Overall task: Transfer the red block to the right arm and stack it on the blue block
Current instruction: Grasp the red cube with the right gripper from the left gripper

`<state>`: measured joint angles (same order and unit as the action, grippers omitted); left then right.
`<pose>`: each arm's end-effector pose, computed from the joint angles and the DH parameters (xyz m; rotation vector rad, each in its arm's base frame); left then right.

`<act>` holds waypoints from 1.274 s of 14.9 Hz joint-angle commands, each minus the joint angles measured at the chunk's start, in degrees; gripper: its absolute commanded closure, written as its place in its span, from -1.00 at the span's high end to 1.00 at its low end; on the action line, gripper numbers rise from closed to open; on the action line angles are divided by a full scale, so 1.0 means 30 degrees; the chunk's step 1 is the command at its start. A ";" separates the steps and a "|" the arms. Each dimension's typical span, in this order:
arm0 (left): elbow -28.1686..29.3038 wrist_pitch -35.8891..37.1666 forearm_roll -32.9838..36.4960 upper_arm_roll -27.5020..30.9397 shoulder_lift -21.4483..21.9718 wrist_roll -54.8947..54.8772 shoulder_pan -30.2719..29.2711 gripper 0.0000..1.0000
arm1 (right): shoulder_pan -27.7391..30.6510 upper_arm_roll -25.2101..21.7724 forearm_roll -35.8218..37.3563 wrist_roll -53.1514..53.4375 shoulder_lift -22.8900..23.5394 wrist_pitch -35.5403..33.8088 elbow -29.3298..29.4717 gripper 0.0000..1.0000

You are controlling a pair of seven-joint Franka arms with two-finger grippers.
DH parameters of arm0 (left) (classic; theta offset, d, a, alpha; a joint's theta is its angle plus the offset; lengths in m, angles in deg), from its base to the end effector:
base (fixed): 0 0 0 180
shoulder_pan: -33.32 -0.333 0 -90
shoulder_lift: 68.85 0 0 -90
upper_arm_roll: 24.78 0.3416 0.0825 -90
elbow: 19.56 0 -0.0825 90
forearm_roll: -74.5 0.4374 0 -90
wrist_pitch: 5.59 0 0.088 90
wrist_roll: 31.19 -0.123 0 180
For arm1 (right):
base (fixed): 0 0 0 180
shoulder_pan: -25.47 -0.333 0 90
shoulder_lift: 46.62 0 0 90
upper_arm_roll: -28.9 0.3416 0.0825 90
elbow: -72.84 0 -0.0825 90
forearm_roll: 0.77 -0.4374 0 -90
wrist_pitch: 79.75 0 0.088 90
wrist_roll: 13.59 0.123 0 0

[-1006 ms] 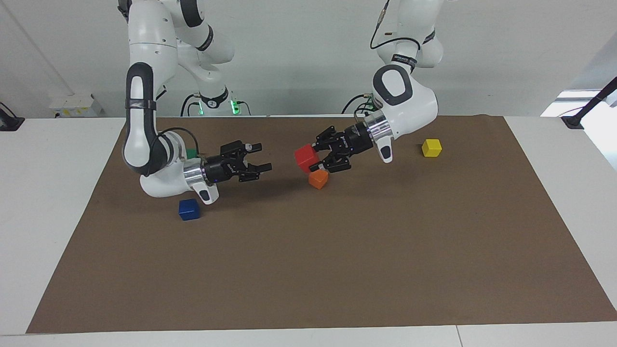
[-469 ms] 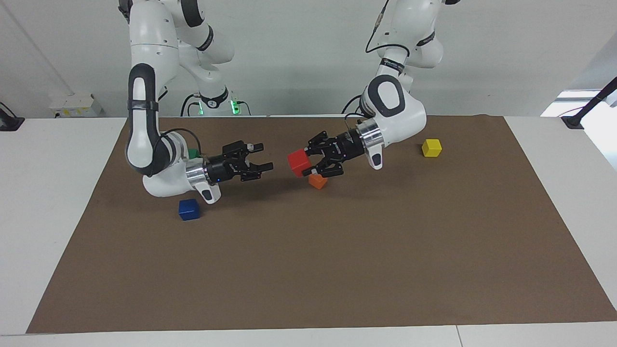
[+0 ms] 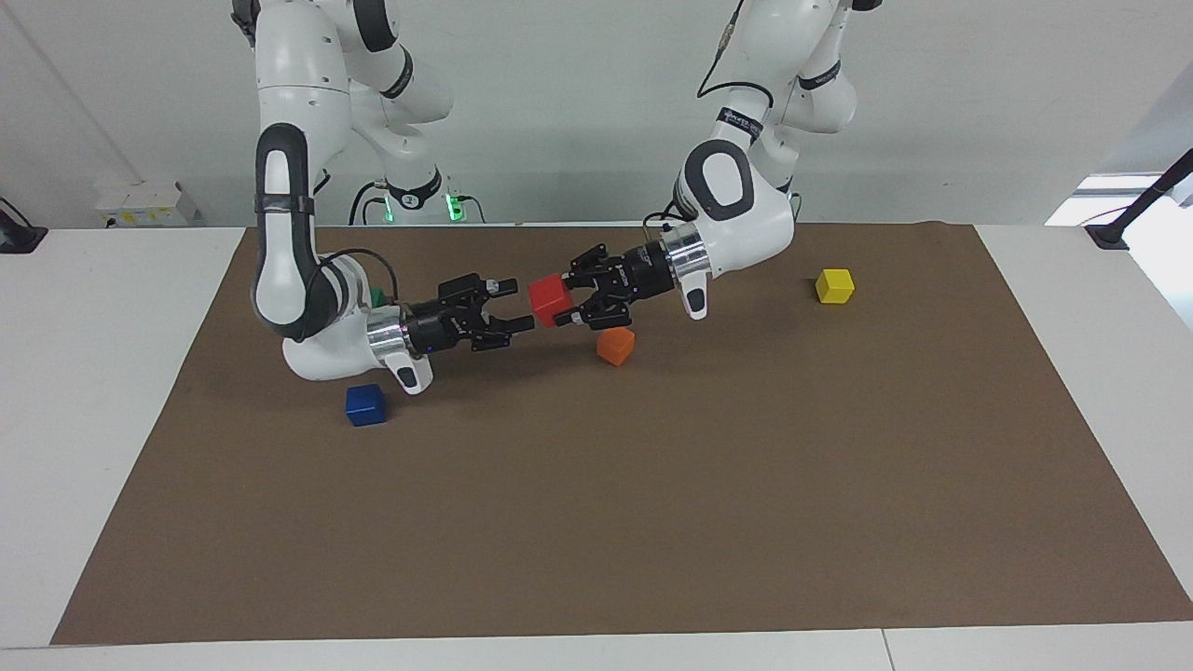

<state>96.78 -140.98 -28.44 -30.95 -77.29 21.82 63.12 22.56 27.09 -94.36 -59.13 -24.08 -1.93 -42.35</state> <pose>0.5246 -0.4071 0.3971 1.3087 1.4464 -0.9423 0.6061 0.1514 0.3085 -1.3836 -0.0674 0.1193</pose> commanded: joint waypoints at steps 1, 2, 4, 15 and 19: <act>-0.1045 -0.1128 -0.0783 -0.0198 -0.0789 -0.0413 0.0439 -1.00 | -0.0407 0.0018 -0.0356 -0.0614 -0.0100 0.0808 -0.0275 1.00; -0.1075 -0.1159 -0.0842 -0.0199 -0.0820 -0.0413 0.0439 -1.00 | -0.0437 0.0018 -0.0385 -0.0614 -0.0100 0.0868 -0.0275 1.00; -0.1104 -0.1217 -0.0900 -0.0228 -0.0849 -0.0443 0.0526 -1.00 | -0.0671 0.0018 -0.0415 -0.0614 -0.0100 0.1073 -0.0275 1.00; -0.1427 -0.1100 -0.1048 -0.0257 -0.1376 -0.1029 0.0468 -1.00 | -0.0818 0.0018 -0.0444 -0.0790 -0.0100 0.1367 -0.0421 1.00; -0.0842 -0.0107 -0.1106 -0.0258 -0.1231 -0.1819 0.0205 -1.00 | -0.0789 0.0018 -0.0444 -0.0906 -0.0100 0.1396 -0.0451 0.47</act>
<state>93.42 -143.00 -29.85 -31.96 -81.06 18.89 63.83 20.40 27.11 -94.37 -59.54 -24.08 1.27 -42.66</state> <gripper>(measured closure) 0.458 0.097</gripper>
